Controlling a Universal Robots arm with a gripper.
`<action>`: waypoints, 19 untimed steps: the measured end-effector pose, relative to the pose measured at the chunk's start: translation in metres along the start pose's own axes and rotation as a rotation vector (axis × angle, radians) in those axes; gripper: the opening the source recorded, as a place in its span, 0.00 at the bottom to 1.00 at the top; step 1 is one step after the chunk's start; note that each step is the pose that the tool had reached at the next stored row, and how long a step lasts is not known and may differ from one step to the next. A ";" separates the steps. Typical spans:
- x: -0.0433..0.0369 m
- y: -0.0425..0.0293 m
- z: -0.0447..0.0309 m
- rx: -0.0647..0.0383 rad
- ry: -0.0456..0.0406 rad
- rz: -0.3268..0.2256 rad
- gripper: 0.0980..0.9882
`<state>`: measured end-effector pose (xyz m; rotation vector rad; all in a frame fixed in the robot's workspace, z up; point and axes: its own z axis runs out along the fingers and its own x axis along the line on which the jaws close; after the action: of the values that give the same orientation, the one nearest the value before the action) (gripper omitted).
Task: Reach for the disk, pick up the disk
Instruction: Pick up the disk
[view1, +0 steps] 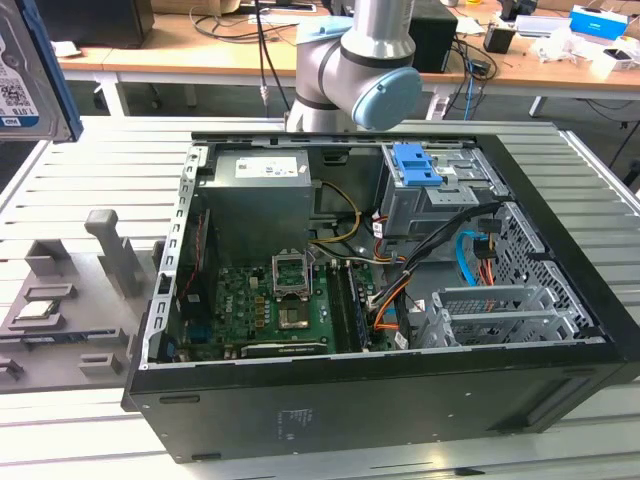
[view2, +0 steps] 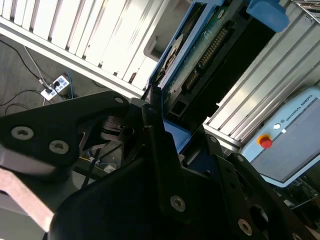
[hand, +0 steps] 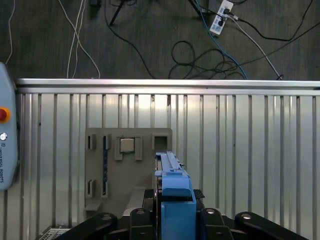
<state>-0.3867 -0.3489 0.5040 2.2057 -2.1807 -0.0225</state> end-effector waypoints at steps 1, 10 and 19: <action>0.0000 0.0000 -0.0020 0.000 -0.0001 0.000 0.30; -0.0002 -0.0005 -0.0237 0.000 0.0001 0.000 0.30; -0.0003 -0.0010 -0.0521 0.000 -0.0001 0.000 0.30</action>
<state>-0.3837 -0.3476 0.5560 2.2056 -2.1806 -0.0229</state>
